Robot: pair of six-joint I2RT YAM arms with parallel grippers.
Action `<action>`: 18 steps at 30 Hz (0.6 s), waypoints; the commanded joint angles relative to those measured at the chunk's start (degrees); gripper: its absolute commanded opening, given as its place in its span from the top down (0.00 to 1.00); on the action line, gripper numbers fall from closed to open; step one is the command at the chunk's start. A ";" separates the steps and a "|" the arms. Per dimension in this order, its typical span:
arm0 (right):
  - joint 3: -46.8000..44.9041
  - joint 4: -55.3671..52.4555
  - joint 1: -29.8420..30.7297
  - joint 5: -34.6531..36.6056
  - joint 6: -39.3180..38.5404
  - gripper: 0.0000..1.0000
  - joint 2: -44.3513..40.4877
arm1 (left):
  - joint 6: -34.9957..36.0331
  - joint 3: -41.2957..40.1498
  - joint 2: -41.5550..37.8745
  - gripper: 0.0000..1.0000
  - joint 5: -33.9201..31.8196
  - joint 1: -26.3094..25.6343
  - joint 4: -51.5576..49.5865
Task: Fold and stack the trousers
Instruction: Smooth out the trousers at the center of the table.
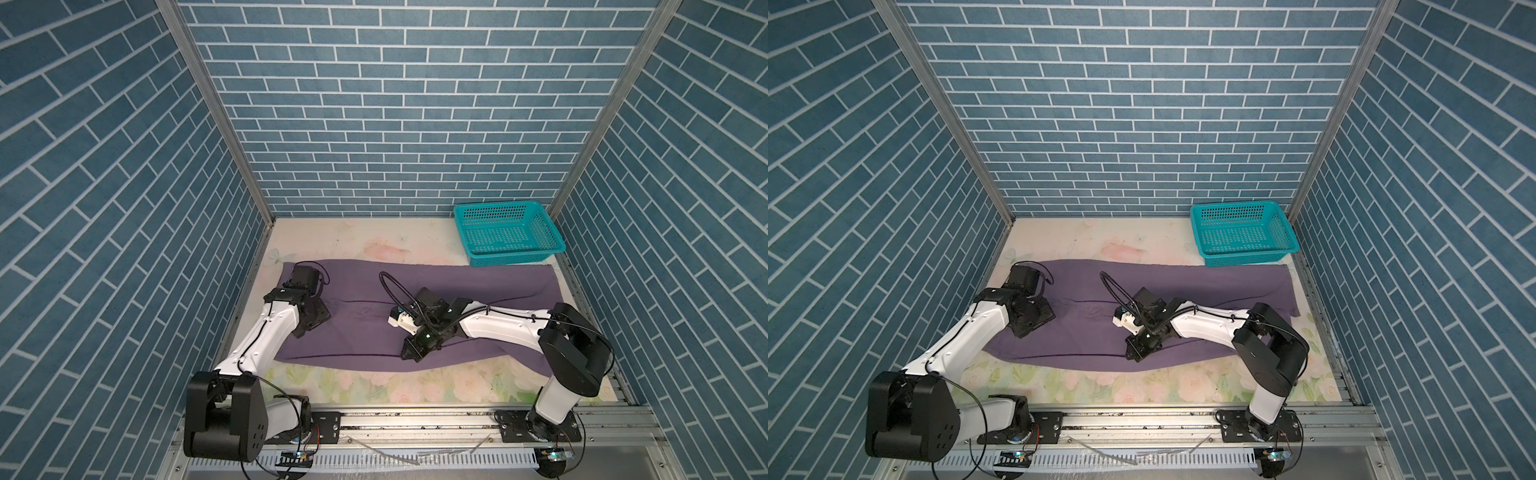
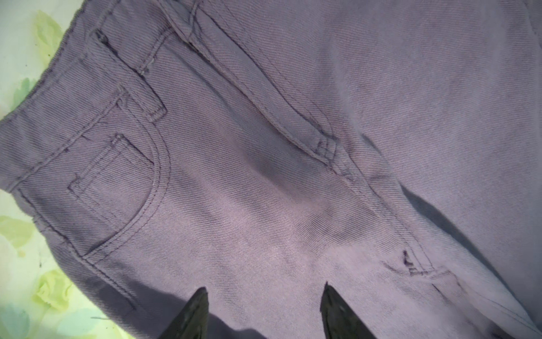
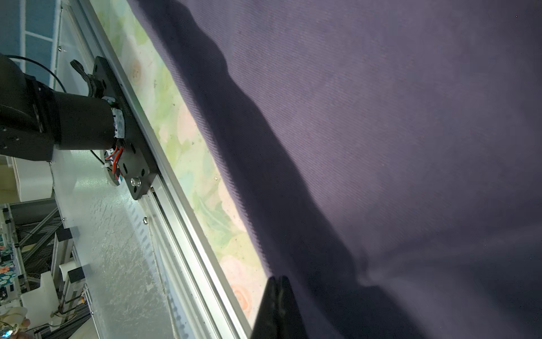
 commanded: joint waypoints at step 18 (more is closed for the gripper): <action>-9.72 5.71 14.01 9.91 12.67 0.69 0.93 | 1.18 -0.50 -6.64 0.37 -0.52 0.95 -4.22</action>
